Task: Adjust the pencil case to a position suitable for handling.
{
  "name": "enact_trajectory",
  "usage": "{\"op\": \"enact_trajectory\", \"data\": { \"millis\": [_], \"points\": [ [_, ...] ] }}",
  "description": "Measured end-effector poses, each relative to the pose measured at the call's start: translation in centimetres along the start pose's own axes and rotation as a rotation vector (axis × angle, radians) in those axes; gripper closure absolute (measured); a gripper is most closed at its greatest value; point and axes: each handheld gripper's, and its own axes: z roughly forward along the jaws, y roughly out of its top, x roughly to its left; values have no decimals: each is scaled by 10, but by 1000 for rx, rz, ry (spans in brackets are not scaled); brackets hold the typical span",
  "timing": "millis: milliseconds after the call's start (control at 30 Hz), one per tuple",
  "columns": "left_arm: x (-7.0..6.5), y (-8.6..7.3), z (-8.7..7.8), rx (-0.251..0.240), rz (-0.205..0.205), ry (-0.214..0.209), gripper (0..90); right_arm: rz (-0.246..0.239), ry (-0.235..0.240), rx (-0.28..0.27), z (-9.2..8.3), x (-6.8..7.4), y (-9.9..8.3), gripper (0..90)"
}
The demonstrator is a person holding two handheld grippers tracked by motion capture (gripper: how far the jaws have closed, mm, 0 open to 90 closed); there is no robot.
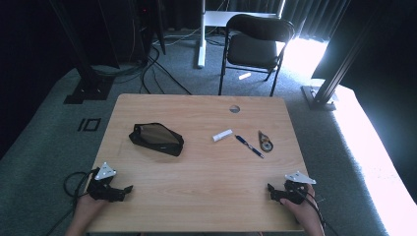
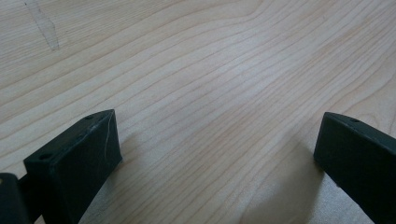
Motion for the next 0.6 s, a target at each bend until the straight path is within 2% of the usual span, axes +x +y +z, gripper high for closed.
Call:
{"op": "enact_trajectory", "data": {
  "millis": [367, 433, 600],
  "points": [
    [0, 0, 0, -1, -1, 1, 7, -24, 24, -1, 0, 1, 0, 114],
    [0, 0, 0, 0, -1, 1, 7, -11, 23, -10, 0, 2, 0, 135],
    [0, 0, 0, 0, -1, 1, 7, -17, 59, -37, -1, 9, 4, 135]
  ]
}}
